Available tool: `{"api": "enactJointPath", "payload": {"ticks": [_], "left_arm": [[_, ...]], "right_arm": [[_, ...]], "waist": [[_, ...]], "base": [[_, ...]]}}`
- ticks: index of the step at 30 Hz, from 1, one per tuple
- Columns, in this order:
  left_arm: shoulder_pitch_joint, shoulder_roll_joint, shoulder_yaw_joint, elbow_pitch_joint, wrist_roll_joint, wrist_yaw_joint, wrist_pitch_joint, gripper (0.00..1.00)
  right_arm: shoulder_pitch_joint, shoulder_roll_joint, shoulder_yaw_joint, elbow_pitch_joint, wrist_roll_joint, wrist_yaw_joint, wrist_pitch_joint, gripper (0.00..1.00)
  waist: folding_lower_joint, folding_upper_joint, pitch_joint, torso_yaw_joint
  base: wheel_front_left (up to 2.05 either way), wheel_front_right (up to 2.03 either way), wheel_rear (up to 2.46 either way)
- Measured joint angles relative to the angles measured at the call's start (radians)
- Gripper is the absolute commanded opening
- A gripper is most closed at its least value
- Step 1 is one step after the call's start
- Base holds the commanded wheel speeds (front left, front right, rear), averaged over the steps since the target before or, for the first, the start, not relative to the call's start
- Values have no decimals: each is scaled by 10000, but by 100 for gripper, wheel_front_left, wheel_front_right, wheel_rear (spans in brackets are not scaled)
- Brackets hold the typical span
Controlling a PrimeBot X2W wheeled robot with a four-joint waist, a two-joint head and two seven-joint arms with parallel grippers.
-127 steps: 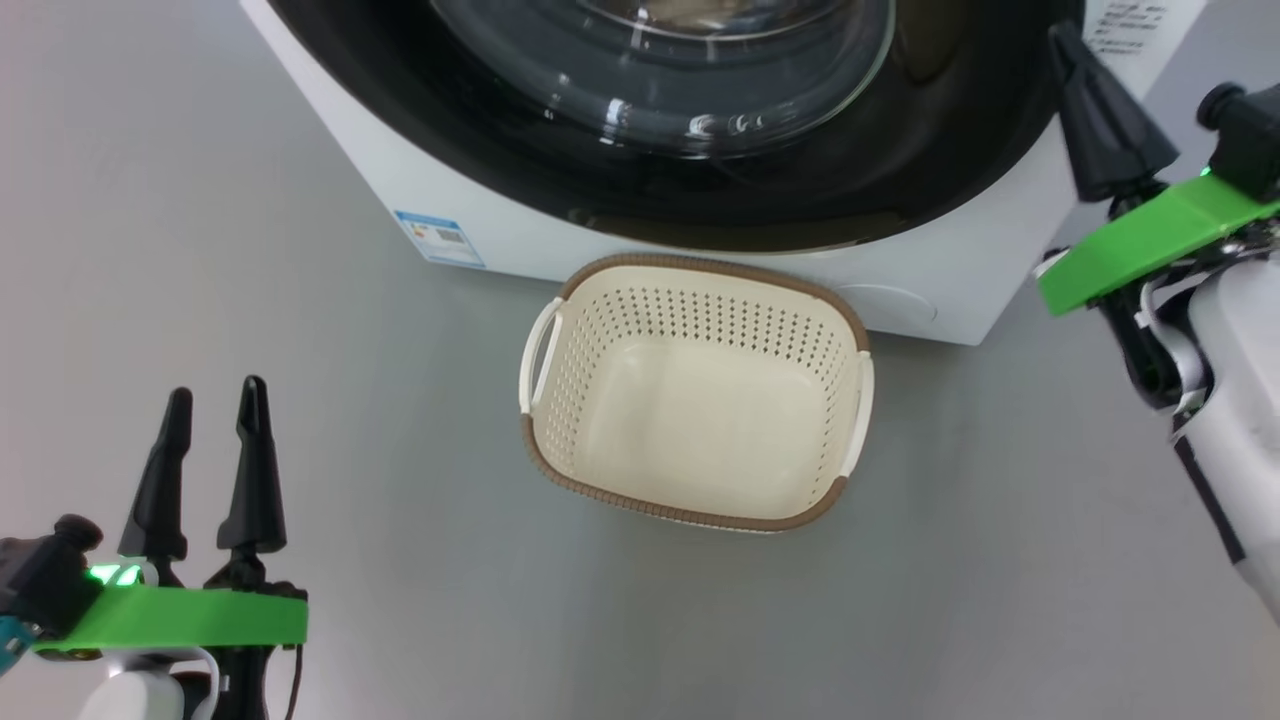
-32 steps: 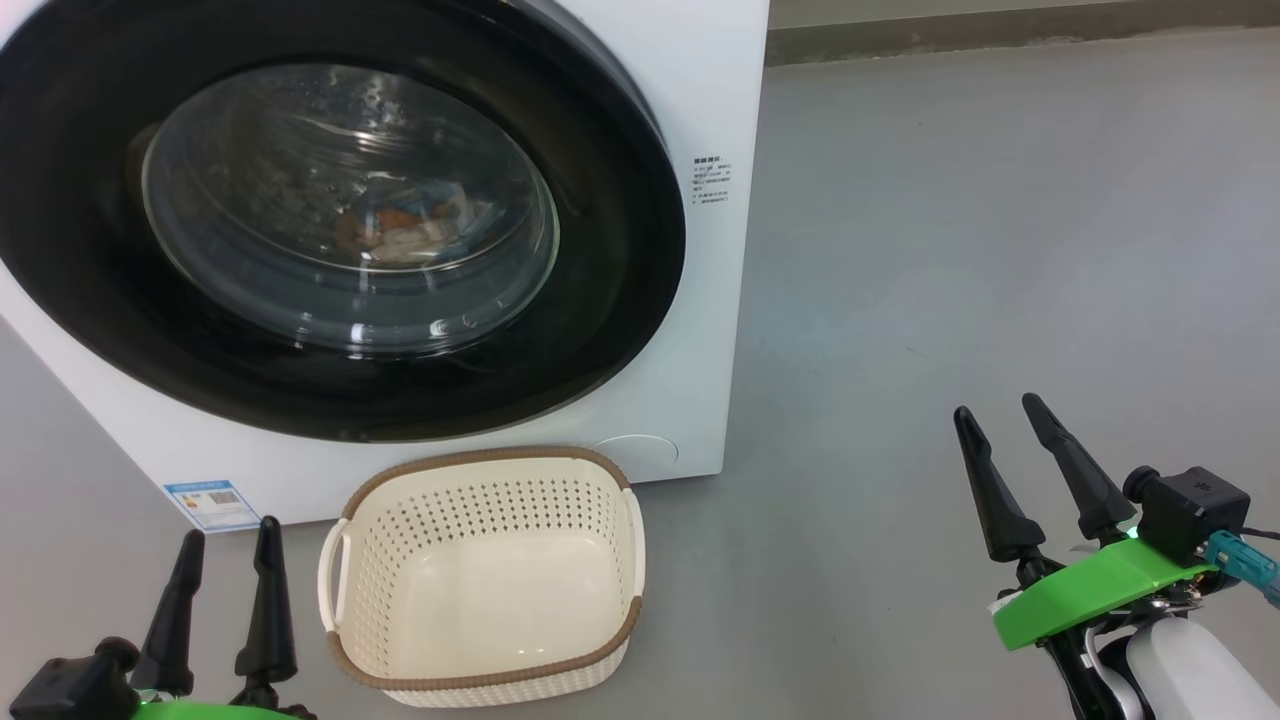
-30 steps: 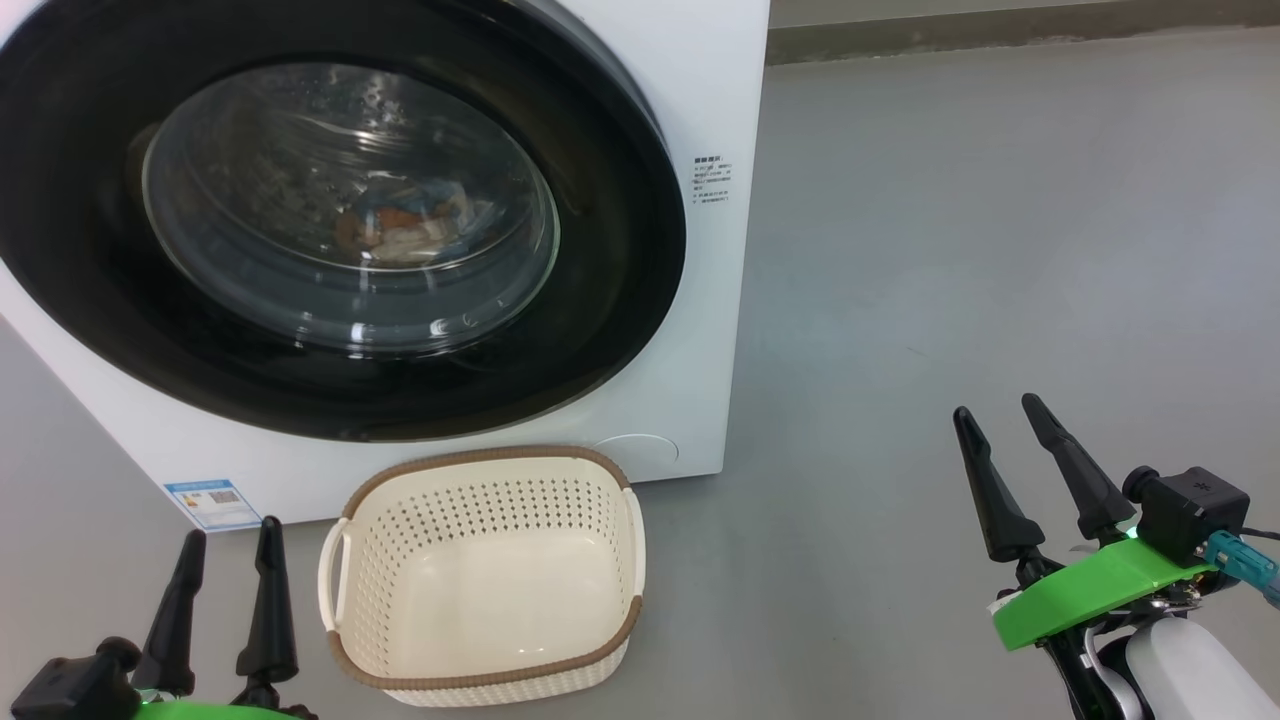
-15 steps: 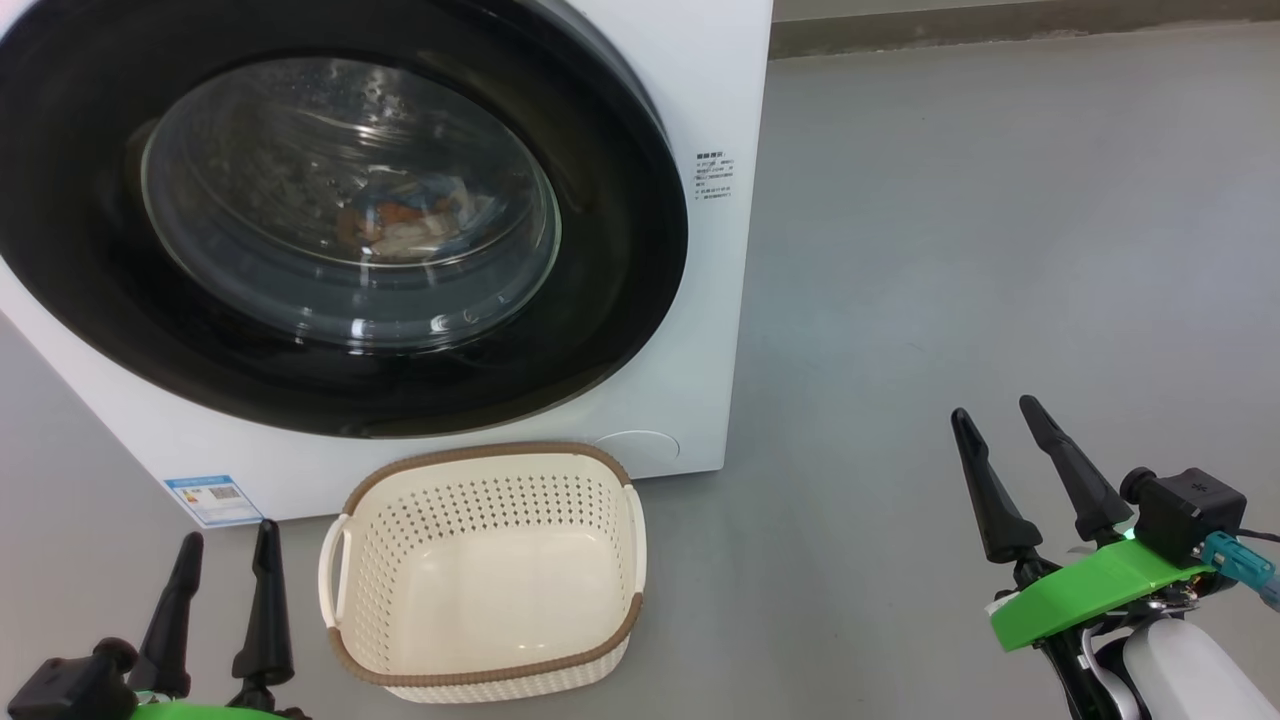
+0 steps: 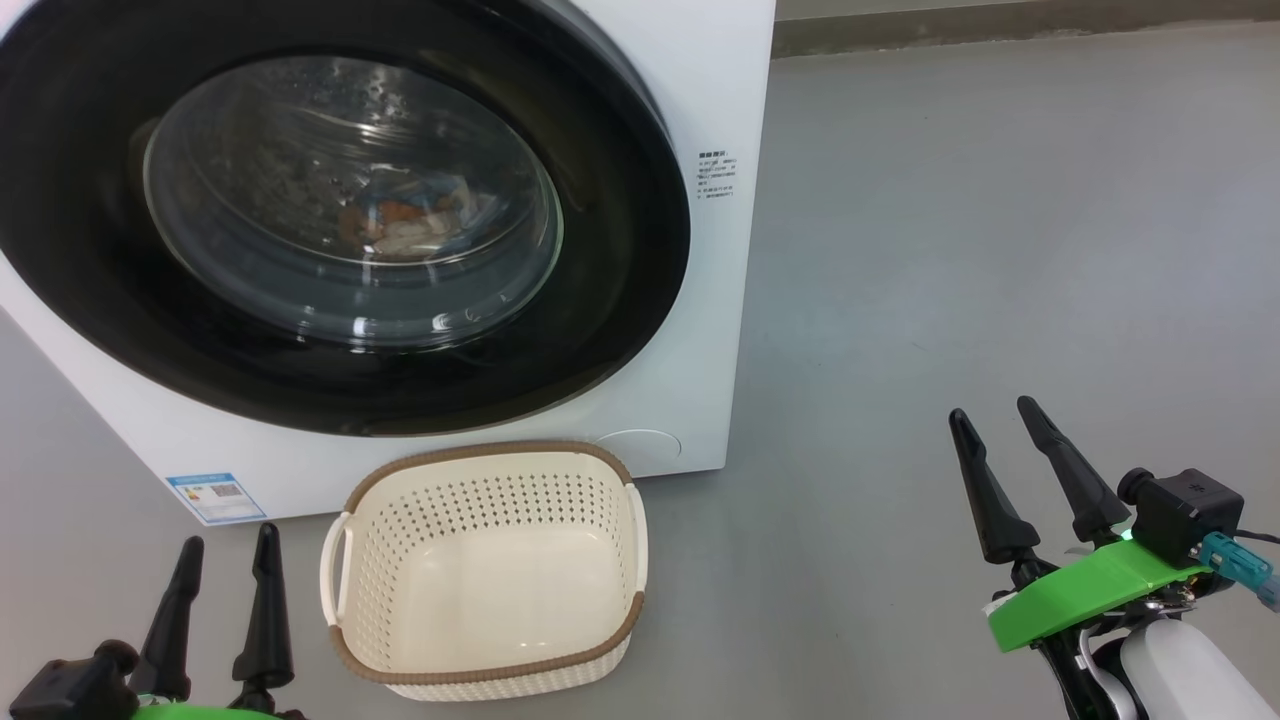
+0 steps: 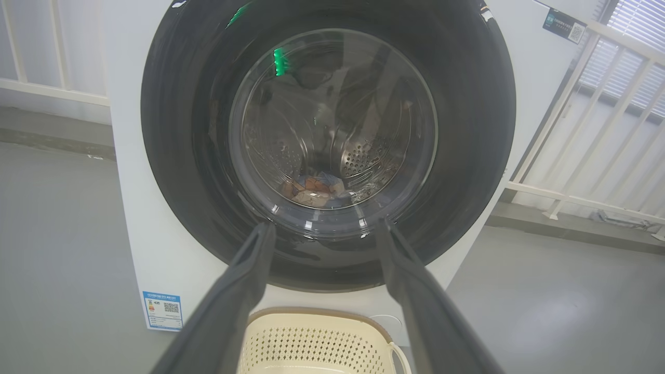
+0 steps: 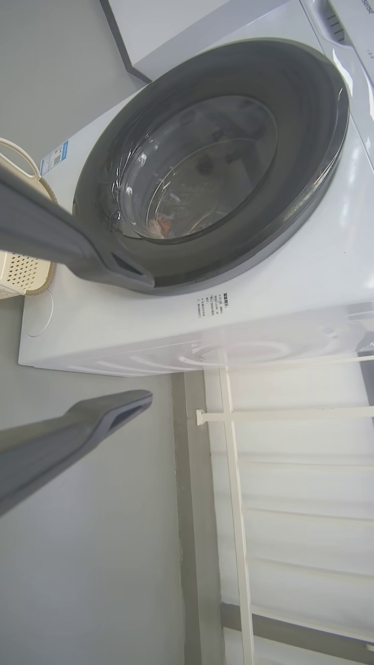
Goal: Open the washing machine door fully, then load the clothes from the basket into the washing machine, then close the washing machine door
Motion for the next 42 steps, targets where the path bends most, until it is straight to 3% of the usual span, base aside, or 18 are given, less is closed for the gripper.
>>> {"api": "enactJointPath", "payload": {"ticks": [13, 14, 21, 25, 42], "left_arm": [[-1, 23, -31, 67, -90, 0, 0, 100], [1, 4, -36, 127, -90, 0, 2, 0], [334, -449, -128, 686, -199, 0, 96, 0], [336, -483, -107, 686, -587, 0, 196, 0], [326, -587, 61, 677, -2098, 0, 719, 0]], "right_arm": [[0, 23, 12, 13, 0, 0, 0, 100], [3, 50, 23, 71, 12, 2, 0, 0], [617, 458, 102, 685, 182, 4, 92, 0], [608, 462, 38, 658, 433, 4, 180, 0], [609, 640, -393, 573, 2140, 4, 681, 0]], "waist": [[0, 0, 44, 36], [-1, 0, 45, 37], [0, 0, 41, 39], [13, 0, 14, 41], [2, 0, 6, 47]], "base": [[0, 0, 0], [0, 0, 0], [0, 0, 0], [0, 0, 0], [0, 0, 0]]}}
